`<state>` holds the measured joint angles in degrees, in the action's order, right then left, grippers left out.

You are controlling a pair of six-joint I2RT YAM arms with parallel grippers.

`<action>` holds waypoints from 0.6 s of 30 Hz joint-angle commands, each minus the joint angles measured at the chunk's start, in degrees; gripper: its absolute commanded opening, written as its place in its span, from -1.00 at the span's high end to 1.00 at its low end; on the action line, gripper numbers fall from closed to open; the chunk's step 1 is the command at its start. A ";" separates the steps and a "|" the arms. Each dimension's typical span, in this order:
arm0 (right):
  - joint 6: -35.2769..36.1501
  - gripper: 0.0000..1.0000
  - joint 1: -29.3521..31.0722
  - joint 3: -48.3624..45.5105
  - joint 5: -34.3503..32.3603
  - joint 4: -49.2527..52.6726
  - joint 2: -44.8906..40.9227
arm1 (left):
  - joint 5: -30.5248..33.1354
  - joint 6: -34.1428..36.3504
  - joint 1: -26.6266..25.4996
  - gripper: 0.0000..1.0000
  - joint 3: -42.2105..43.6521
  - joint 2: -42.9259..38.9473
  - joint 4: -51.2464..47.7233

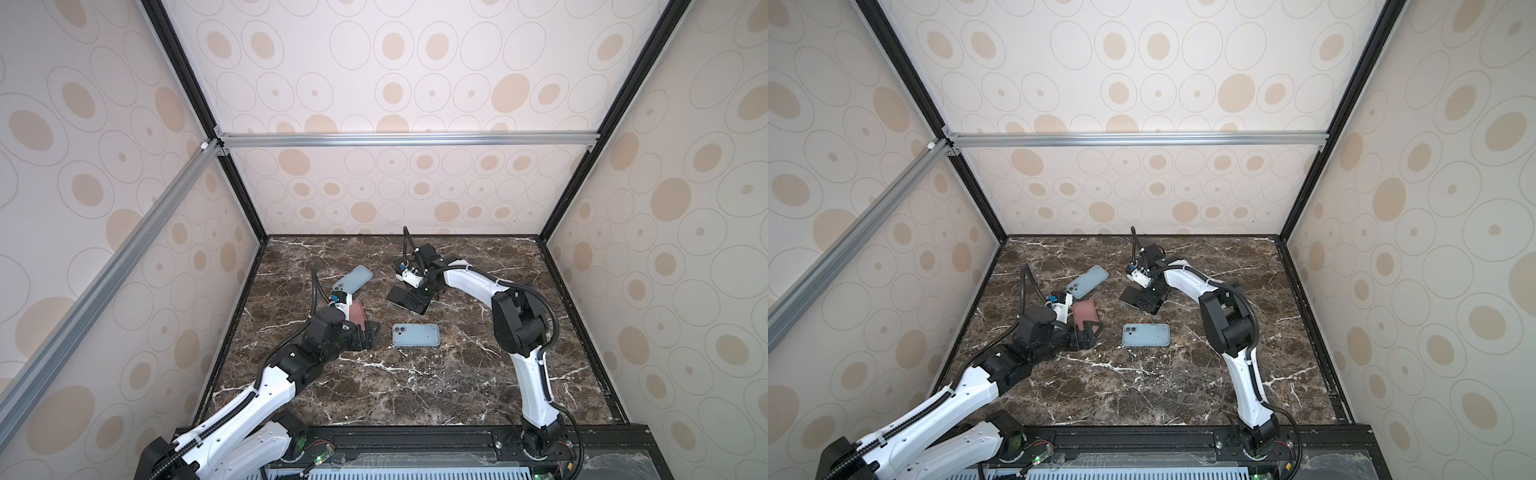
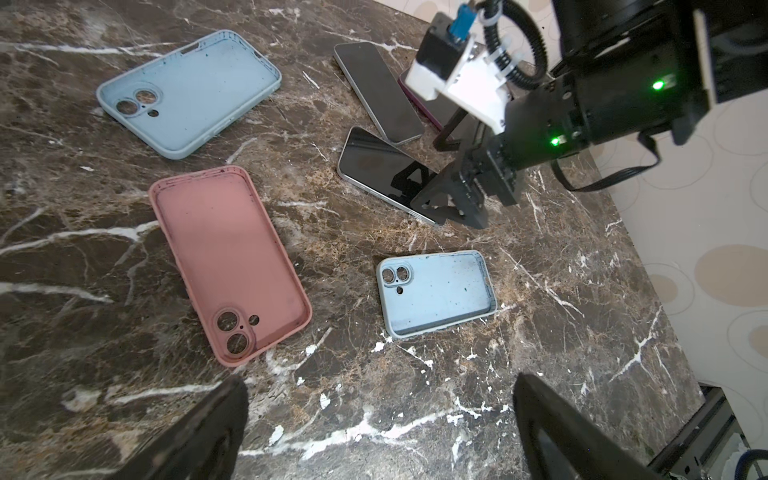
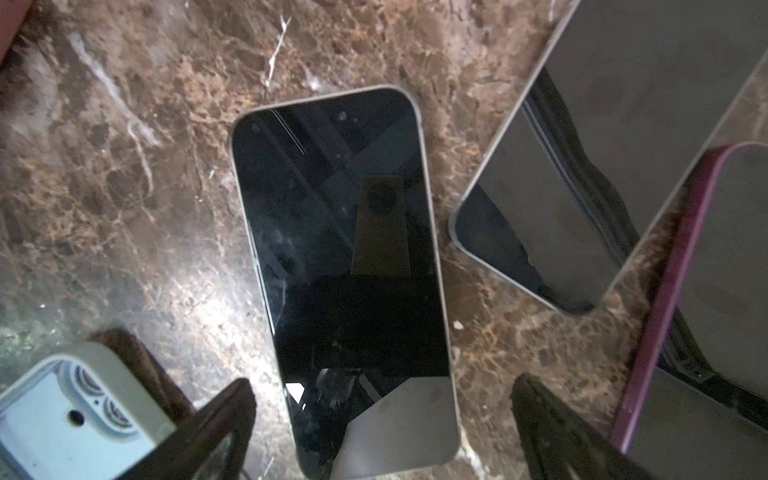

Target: Put the phone into the phone case

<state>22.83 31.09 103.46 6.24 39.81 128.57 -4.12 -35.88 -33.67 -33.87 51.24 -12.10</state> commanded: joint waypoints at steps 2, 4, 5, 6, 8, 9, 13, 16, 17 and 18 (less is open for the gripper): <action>0.72 -0.96 1.07 3.48 -1.07 2.99 2.92 | 1.57 1.52 0.18 -1.00 0.03 -2.15 -2.20; 0.39 -0.95 1.17 4.00 -0.84 2.99 3.52 | 1.77 1.67 0.27 -1.00 0.03 -2.55 -2.43; 0.30 -0.95 1.23 4.19 -0.68 2.99 3.76 | 1.75 1.77 0.21 -1.00 -0.05 -2.67 -2.40; 0.23 -0.95 1.34 4.31 -0.51 2.95 4.00 | 1.74 1.94 0.26 -1.00 -0.05 -2.73 -2.53; 0.20 -0.94 1.49 4.61 -0.47 3.07 4.44 | 1.75 2.26 0.19 -1.00 -0.30 -2.73 -2.75; 0.21 -0.94 1.43 4.97 -0.53 3.37 4.77 | 1.81 2.32 0.21 -1.00 -0.39 -2.73 -2.88; 0.21 -0.91 1.65 5.96 -0.43 4.60 5.84 | 1.99 2.48 0.19 -1.00 -0.50 -2.95 -3.11; 0.23 -0.88 1.77 6.31 -0.10 5.14 6.37 | 2.35 2.49 0.24 -1.00 -0.41 -3.43 -3.27; 0.20 -0.87 1.71 6.52 0.04 5.27 6.63 | 2.53 2.48 0.19 -1.00 -0.41 -3.64 -3.28; 0.12 -0.86 1.75 6.62 0.17 5.48 6.84 | 2.62 2.55 0.20 -1.00 -0.39 -3.77 -3.28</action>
<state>22.55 32.23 108.84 5.87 42.54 133.43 -2.94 -34.65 -33.54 -33.85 48.75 -14.44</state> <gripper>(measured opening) 0.935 0.999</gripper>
